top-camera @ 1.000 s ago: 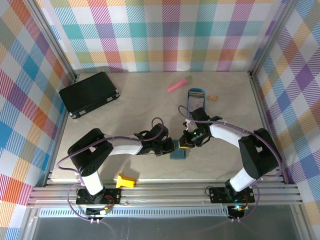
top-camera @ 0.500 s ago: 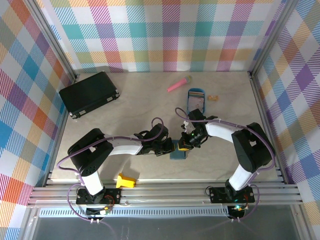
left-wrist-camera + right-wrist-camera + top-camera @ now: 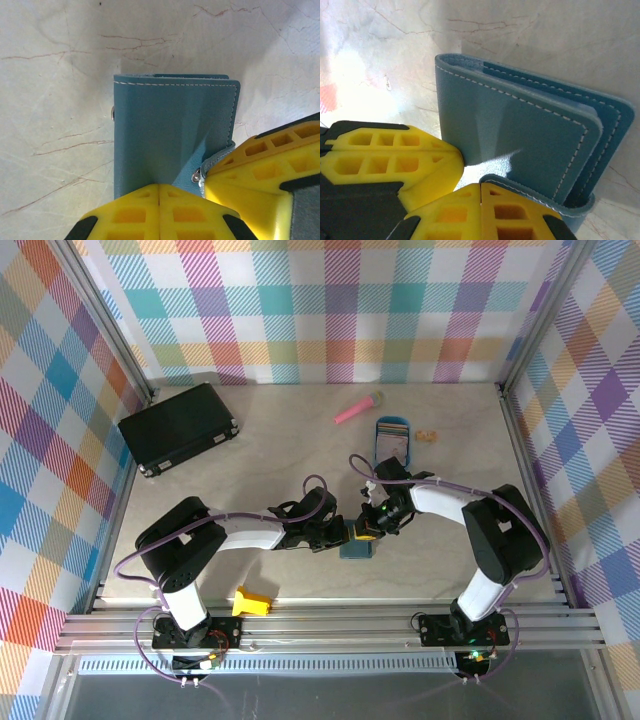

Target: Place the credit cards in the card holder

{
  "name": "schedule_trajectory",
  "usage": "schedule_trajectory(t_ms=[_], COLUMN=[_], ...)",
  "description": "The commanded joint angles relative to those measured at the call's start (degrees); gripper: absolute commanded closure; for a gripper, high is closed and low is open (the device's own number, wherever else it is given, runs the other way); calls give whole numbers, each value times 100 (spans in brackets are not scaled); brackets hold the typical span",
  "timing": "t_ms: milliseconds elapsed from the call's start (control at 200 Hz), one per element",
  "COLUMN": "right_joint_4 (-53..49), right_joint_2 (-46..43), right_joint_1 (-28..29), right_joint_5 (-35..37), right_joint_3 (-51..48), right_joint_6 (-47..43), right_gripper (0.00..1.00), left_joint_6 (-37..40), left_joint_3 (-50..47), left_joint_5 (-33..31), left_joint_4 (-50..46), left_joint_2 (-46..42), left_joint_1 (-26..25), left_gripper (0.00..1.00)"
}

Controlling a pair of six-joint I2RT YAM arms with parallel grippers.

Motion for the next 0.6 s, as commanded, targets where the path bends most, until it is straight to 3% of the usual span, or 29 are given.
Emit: schedule_trajectory(t_ms=[0,595], right_joint_4=[75,1], right_joint_2=[161,482], right_joint_1=[30,28], right_joint_5=[-151,414], right_joint_3=[43,-188], right_joint_6=[118,138], right_gripper=[100,100], left_joint_6=[-74,-103], left_joint_3=[-123,-114], left_joint_5=[28,37], left_joint_4=[-14,31], left_joint_2=[168,212], left_joint_1=[23,25], left_gripper=[93,93])
